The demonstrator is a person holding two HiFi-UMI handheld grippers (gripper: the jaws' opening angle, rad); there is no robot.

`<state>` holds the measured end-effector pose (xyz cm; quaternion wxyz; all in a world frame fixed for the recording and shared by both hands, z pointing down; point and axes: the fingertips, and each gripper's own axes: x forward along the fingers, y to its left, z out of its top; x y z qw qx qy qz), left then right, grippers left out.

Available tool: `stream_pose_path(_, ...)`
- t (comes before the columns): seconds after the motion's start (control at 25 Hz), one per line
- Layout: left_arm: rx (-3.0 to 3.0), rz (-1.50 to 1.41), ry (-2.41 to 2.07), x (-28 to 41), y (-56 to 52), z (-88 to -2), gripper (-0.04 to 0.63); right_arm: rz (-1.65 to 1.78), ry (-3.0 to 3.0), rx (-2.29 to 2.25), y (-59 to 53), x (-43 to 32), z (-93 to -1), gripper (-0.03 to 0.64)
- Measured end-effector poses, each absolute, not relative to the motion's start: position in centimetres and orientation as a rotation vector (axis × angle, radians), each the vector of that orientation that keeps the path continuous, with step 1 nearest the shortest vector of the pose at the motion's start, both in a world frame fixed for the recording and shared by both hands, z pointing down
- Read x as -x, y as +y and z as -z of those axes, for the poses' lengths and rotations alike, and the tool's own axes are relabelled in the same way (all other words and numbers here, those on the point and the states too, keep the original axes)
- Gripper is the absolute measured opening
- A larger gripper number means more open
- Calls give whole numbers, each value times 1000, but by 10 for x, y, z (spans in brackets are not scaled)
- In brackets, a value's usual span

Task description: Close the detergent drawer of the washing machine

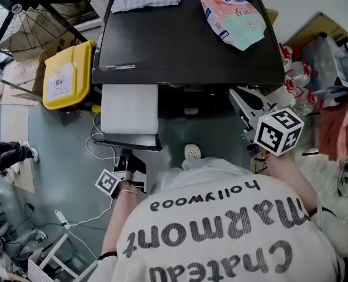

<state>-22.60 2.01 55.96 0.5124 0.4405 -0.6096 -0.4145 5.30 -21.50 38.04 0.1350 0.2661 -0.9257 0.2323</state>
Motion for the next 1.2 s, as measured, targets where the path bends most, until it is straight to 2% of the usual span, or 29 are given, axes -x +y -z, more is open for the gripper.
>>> stream_pose_path(1.2,-1048,1040,-1467,235,-30,-550,64,-643,-2726,-763,-243,-51,-369,34)
